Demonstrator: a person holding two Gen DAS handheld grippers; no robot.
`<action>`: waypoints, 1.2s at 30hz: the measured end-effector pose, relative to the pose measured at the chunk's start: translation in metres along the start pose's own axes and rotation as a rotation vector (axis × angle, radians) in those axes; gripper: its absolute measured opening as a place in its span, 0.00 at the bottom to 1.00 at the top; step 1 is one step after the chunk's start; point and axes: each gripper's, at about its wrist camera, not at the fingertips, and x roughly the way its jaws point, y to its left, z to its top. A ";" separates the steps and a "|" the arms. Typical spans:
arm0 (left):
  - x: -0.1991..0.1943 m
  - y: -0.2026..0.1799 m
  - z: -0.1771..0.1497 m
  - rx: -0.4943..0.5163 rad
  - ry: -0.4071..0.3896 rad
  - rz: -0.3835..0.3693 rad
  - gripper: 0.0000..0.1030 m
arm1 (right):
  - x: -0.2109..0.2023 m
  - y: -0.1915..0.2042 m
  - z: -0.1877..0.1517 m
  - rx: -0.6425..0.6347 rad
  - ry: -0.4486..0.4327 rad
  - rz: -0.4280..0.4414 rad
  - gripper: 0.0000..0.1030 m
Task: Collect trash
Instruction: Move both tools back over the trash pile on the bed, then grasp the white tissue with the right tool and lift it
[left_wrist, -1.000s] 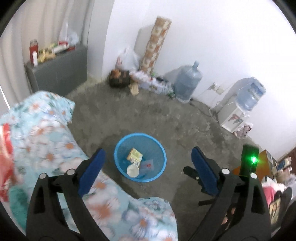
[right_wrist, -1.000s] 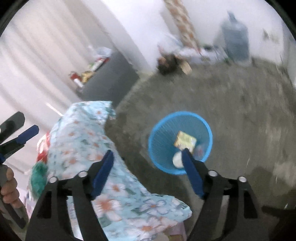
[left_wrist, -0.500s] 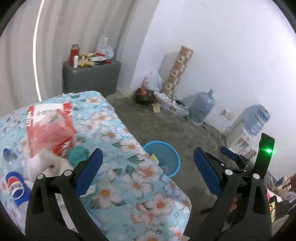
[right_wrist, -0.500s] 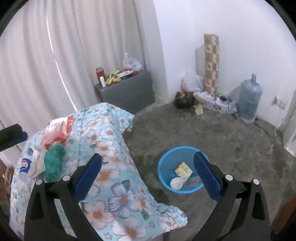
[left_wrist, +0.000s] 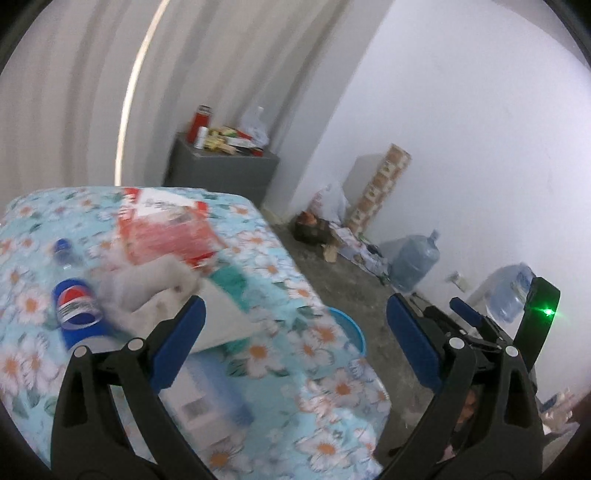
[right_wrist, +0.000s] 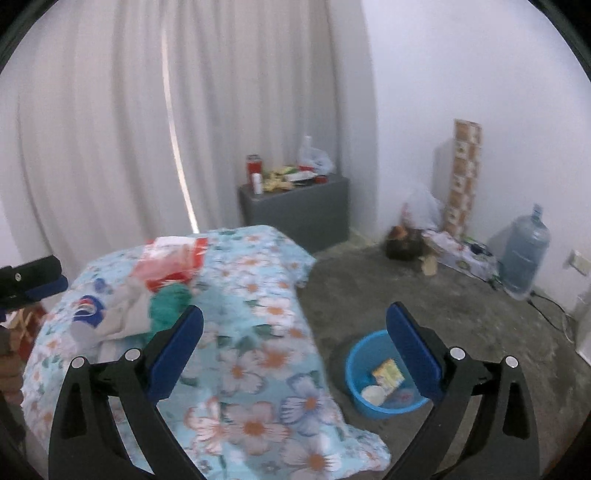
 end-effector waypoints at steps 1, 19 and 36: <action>-0.006 0.005 -0.004 -0.005 -0.010 0.018 0.91 | 0.000 0.005 0.000 -0.008 0.003 0.022 0.94; -0.028 0.080 -0.036 -0.017 -0.028 0.280 0.91 | 0.064 0.071 -0.001 0.118 0.252 0.458 0.74; 0.000 0.095 -0.035 -0.018 0.000 0.229 0.91 | 0.137 0.112 -0.017 0.141 0.449 0.490 0.40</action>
